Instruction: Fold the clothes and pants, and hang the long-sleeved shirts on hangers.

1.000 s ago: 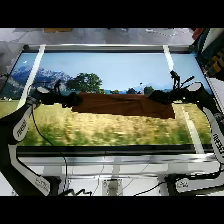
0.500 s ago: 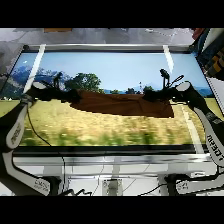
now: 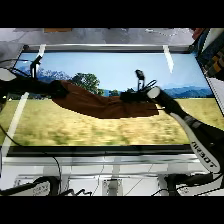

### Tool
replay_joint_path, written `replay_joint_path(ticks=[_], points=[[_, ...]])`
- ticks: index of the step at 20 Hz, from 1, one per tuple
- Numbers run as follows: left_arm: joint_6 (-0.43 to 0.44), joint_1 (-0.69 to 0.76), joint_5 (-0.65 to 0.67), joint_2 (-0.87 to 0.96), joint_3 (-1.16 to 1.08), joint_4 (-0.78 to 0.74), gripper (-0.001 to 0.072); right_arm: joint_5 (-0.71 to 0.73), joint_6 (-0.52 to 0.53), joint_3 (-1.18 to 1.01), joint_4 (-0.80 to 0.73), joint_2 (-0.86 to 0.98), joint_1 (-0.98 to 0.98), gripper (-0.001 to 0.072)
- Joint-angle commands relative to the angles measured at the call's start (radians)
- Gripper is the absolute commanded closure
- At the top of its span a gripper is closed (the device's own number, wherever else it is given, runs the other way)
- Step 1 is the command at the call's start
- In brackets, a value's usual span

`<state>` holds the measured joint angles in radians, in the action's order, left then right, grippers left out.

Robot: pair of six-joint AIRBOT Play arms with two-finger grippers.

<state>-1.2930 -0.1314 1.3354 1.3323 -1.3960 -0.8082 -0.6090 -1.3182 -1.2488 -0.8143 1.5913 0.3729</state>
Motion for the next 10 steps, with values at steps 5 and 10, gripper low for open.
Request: replay_joint_path(ticks=[5,10], points=[[-0.038,-0.001,0.037,-0.109,0.0,0.061,0.0687,0.093,-0.141,-0.22,0.005,0.224,0.326,0.0701],[-0.039,0.013,0.004,-0.095,0.0,0.061,0.0687,0.039,-0.159,-0.268,-0.059,0.272,0.35,0.07]])
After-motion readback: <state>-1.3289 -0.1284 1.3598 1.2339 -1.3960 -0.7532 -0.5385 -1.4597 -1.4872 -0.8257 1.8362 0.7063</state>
